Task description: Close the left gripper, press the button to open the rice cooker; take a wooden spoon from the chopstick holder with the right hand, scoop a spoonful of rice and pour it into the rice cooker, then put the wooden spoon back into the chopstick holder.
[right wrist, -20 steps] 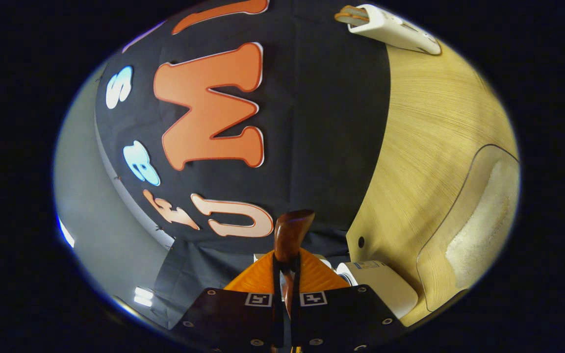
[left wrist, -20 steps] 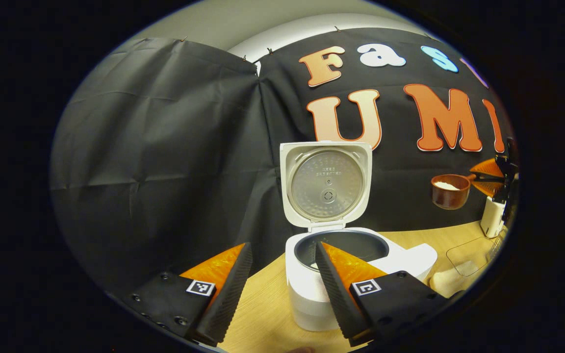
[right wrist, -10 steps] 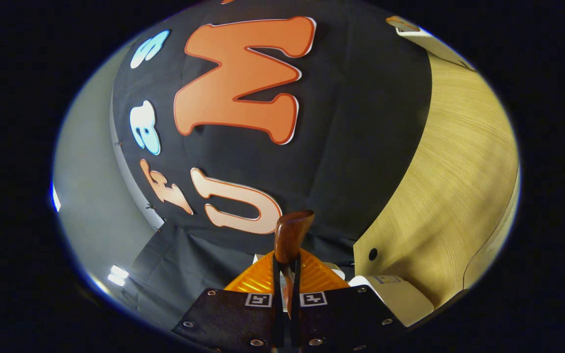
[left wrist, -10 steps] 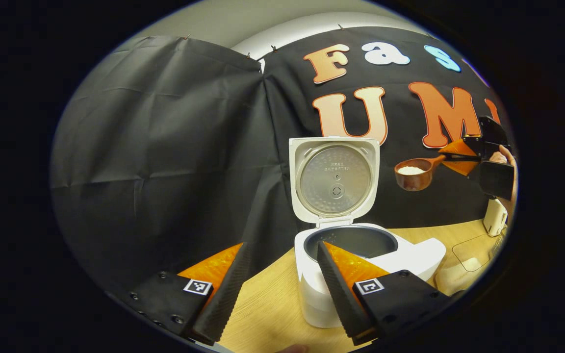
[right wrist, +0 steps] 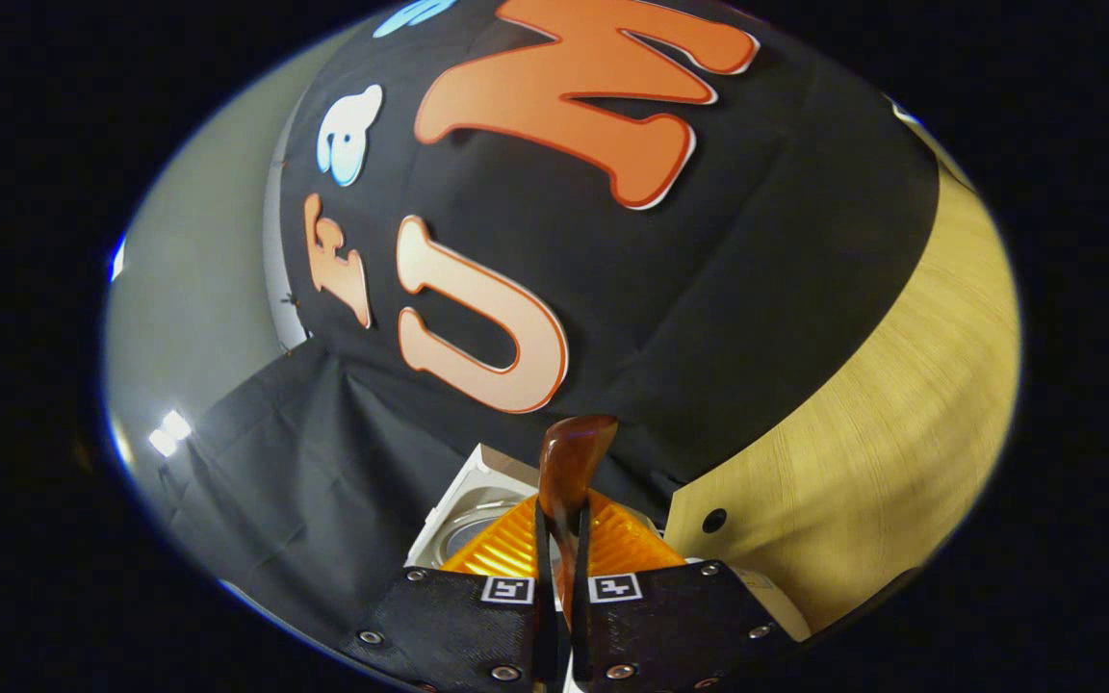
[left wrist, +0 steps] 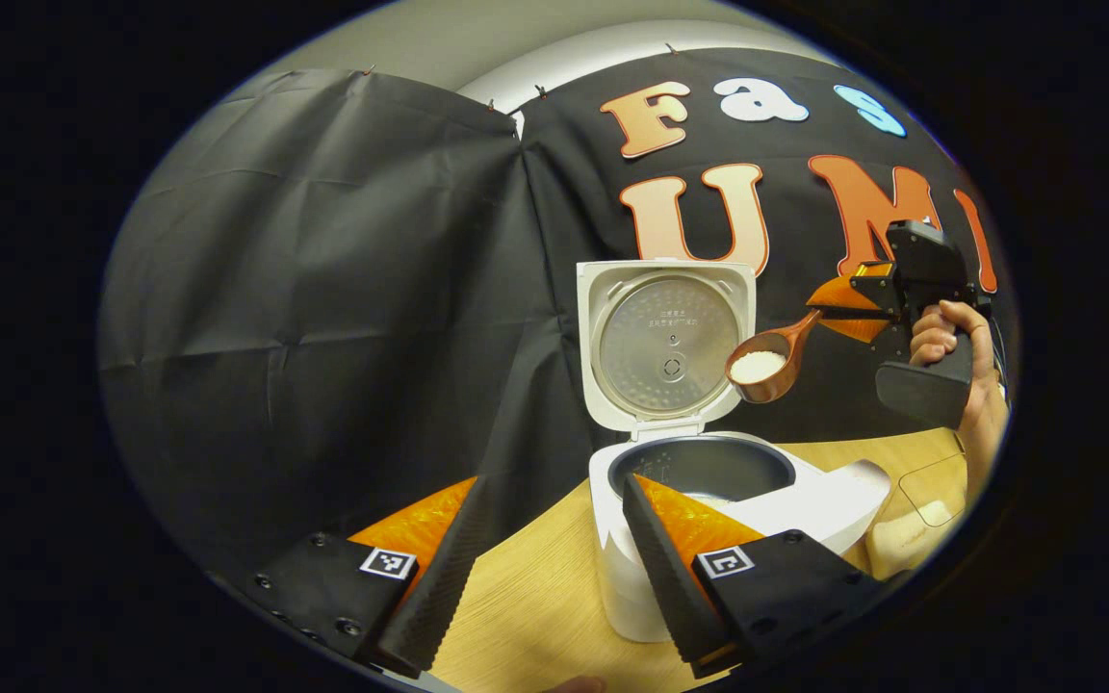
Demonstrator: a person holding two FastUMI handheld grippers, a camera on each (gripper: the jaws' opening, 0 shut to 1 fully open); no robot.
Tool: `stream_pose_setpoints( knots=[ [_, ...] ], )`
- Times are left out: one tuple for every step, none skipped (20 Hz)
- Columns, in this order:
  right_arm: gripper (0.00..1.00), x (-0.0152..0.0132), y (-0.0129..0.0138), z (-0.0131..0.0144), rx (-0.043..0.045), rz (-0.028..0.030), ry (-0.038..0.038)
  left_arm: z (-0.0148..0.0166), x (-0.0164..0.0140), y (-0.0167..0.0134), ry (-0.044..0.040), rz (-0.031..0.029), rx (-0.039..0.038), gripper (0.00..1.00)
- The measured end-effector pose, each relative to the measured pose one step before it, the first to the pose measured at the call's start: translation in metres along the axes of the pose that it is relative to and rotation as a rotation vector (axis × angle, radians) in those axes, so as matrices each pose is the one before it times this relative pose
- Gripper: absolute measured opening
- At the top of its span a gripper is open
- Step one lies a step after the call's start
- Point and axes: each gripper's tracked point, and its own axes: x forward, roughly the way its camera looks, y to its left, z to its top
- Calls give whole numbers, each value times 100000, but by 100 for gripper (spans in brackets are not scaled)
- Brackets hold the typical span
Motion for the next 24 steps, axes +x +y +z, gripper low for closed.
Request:
stream_pose_setpoints(
  knots=[
    [6,141,401,-432,-6352,387,-439,-174,92,123,376,126,453,89],
    [6,179,596,-275,-5477,1497,-764,-34,-9,121,284,197,190,90],
    [6,112,292,-331,-4952,650,-413,-120,42,179,227,17,-55,90],
    [6,49,625,-214,-4810,1649,-862,-97,63,139,172,214,-156,90],
    [6,22,407,-221,-5307,636,-253,-110,-63,174,182,356,-68,89],
    [6,167,830,-390,-4599,1614,-324,-54,-93,203,124,325,-72,89],
    [6,74,590,-325,-5651,788,83,-102,71,196,113,214,-168,90],
    [6,108,587,54,-4667,1348,-624,-25,-59,74,111,-7,-124,91],
    [6,202,207,-142,-5096,-24,-537,-102,-103,67,247,102,-7,91],
    [6,-69,428,109,-3697,403,-1132,-54,33,78,180,-86,26,91],
    [6,-15,53,45,-3959,-472,-1116,-80,-98,87,152,58,-73,91],
    [6,-13,234,119,-2415,525,-754,-5,41,95,152,26,-7,91],
    [6,39,263,-133,-3386,312,-618,-53,-15,149,77,344,-29,91],
    [6,19,379,193,-2632,1519,-873,-66,-105,100,181,156,78,91],
    [6,117,133,15,-4203,750,-752,-48,59,161,-18,461,223,89],
    [6,49,95,24,-3672,1067,-1113,19,-82,63,-71,170,181,89],
    [6,64,22,126,-5008,666,-1179,-53,-121,76,132,53,95,89],
    [6,-83,124,128,-3495,991,-1039,-22,-59,-66,99,-142,136,89],
    [6,-74,206,209,-4232,664,-1255,-124,22,-46,192,-21,191,89],
    [6,-207,214,330,-2665,949,-703,20,73,66,-17,86,161,91],
    [6,-205,483,-92,-3336,1405,-1310,79,-14,-13,-63,204,302,90],
    [6,-271,497,440,-2958,2097,-1493,46,-41,74,56,411,214,90],
    [6,-288,431,471,-3567,2086,-1844,141,-50,-13,-272,-82,215,90],
    [6,-179,645,449,-2714,2215,-1701,212,-42,-38,-416,-2,272,91]
  ],
)
